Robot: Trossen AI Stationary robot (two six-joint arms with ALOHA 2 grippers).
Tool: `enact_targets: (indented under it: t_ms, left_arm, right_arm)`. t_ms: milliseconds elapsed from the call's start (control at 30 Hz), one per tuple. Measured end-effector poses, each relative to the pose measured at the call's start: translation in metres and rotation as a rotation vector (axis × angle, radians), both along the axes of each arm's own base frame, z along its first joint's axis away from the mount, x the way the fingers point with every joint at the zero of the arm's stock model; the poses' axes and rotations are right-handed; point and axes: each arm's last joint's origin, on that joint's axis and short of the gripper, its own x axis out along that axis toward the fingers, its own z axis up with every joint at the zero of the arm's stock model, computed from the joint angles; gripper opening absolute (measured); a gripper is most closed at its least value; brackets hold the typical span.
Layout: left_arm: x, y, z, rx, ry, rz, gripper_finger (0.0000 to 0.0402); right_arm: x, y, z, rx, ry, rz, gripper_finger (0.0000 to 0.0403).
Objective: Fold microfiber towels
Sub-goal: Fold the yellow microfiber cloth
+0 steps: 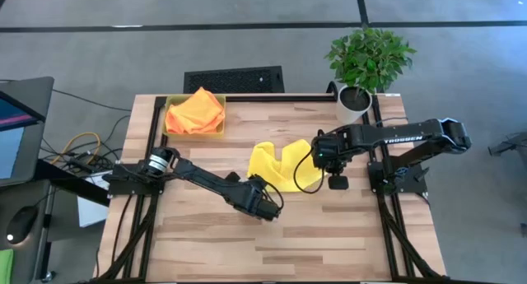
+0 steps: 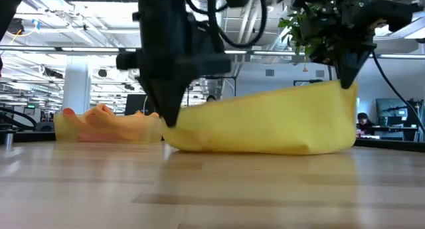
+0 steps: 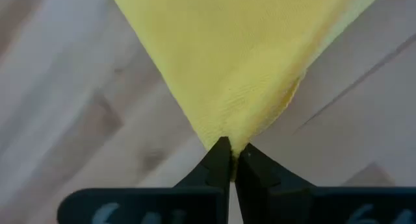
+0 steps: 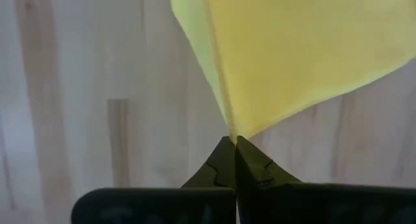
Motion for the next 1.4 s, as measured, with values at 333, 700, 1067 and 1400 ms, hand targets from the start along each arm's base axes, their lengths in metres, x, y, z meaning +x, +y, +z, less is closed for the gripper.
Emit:
enact_targets:
  t_ms: [333,700,1067,1400]
  left_arm:
    - [-0.010,0.032,0.041,-0.034,0.101,-0.255,0.0000]
    - [-0.036,0.108,0.102,0.193,0.090,-0.159,0.0000]
    - [-0.052,0.129,0.152,0.362,-0.127,-0.132,0.0000]
    - [-0.055,0.147,0.177,0.513,-0.154,-0.156,0.0000]
  right_arm:
    - [0.010,-0.008,0.031,-0.266,-0.099,-0.037,0.0008]
    - [0.017,-0.031,0.071,-0.680,-0.219,-0.252,0.0008]
    - [0.002,-0.028,0.098,-0.935,-0.330,-0.390,0.0008]
    - [-0.012,-0.034,0.130,-1.024,-0.525,-0.478,0.0008]
